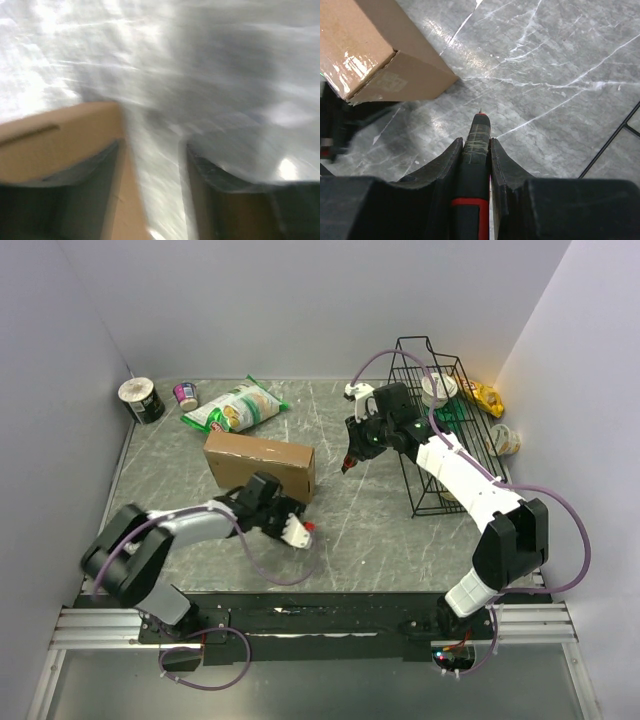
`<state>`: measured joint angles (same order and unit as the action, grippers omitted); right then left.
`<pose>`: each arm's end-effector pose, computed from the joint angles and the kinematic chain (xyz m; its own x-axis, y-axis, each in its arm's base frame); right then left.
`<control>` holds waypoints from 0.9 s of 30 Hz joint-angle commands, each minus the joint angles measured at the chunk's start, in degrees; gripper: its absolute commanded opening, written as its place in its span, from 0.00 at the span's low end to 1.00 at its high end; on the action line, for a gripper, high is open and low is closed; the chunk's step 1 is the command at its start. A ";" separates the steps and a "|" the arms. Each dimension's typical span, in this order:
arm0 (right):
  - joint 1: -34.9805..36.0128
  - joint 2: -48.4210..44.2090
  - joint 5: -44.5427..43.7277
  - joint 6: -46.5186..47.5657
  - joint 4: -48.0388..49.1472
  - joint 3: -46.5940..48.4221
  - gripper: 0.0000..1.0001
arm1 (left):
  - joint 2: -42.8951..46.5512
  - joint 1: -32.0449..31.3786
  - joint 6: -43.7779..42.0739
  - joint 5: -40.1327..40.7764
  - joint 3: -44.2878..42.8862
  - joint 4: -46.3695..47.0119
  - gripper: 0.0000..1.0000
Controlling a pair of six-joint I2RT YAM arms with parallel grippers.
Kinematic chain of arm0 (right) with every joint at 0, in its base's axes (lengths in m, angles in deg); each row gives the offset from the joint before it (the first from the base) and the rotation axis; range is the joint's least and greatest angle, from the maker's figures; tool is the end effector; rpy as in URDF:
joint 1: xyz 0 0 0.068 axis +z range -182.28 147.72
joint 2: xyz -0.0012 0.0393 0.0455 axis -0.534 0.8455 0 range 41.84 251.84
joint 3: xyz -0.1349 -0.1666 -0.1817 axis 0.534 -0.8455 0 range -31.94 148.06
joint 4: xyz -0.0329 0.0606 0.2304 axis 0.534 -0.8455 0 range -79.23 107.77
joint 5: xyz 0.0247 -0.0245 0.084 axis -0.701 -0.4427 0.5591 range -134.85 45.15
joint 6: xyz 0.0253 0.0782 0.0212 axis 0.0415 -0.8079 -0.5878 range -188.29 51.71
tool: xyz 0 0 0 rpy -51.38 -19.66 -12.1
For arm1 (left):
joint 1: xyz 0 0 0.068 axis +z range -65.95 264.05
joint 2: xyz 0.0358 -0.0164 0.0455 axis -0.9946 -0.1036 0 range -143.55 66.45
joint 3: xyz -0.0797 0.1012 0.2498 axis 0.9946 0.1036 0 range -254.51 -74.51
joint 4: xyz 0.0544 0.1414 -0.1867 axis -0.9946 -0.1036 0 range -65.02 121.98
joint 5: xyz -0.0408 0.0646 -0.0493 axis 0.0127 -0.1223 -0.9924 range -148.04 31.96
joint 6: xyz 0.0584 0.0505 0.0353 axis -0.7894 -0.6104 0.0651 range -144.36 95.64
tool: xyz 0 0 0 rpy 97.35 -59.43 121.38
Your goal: Unpack the express box
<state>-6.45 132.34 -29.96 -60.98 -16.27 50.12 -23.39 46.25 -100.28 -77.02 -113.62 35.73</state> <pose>0.3149 0.1736 0.3140 -0.5277 -0.3919 -0.7536 -0.6641 0.7435 0.0784 0.2262 -0.2062 0.1461 0.5917 0.7018 -0.3966 0.7440 -0.2860 0.6039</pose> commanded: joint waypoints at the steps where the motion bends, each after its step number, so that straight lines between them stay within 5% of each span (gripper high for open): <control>1: 0.45 0.03 0.57 -0.46 1.17 0.73 0.00 | 10.19 3.26 -3.17 -16.15 -4.03 -35.44 0.74; 3: 0.37 -0.06 0.57 -0.54 1.17 0.38 0.00 | 16.26 4.13 -3.01 -18.19 -6.40 -41.60 0.96; 7: 0.45 -0.67 0.49 -0.45 1.43 -0.93 0.00 | 25.58 6.77 -1.87 -20.48 -11.50 -50.85 0.97; 11: 0.28 -2.17 0.57 -0.45 2.22 -2.34 0.00 | 32.01 9.41 12.58 -16.73 -17.91 -38.78 0.97; 16: 0.19 -3.83 0.40 -0.19 3.28 -3.49 0.00 | 21.49 10.90 22.91 -8.09 -32.75 -38.71 0.96; 27: -2.18 -5.16 0.66 0.07 3.10 -3.22 0.00 | -4.01 18.81 23.01 -21.35 -65.17 -60.59 0.96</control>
<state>-7.50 130.30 -29.58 -60.98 -15.79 46.41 -23.70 64.46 -78.82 -91.99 -168.42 -14.37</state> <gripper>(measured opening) 0.307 0.966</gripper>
